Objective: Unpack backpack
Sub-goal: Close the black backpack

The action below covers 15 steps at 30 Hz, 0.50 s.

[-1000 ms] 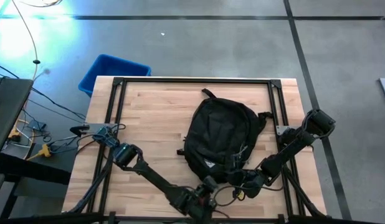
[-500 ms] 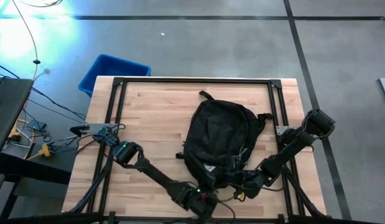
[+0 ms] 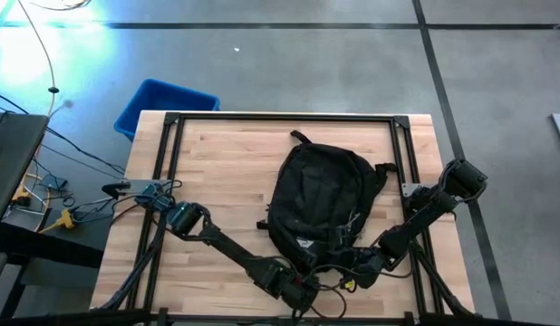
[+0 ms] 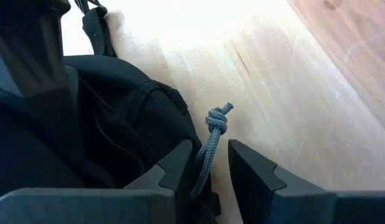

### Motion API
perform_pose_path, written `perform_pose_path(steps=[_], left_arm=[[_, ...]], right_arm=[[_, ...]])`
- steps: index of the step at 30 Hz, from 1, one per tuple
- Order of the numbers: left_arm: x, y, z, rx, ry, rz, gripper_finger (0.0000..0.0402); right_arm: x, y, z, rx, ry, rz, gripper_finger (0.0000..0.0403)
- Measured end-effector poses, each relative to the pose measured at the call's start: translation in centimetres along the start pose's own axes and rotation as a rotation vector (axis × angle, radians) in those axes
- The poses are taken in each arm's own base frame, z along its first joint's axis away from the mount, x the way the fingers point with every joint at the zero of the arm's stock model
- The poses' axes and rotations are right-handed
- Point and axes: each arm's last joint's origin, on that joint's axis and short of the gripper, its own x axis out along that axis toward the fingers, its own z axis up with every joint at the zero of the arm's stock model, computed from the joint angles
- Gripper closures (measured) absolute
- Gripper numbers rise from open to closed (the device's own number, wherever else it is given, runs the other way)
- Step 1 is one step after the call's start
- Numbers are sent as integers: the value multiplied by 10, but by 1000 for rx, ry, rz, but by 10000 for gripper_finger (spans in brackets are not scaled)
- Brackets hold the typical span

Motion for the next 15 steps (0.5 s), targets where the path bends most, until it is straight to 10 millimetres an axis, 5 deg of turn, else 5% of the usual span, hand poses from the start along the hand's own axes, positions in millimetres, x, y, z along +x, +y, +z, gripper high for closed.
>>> perform_pose_path(steps=[7,15], left_arm=[[-3,-7,4,52,-25,84,393],[-25,-15,23,44,-69,229,399]], right_arm=[[0,0,0,0,-1,-1,398],[0,1,1,6,-8,5,398]])
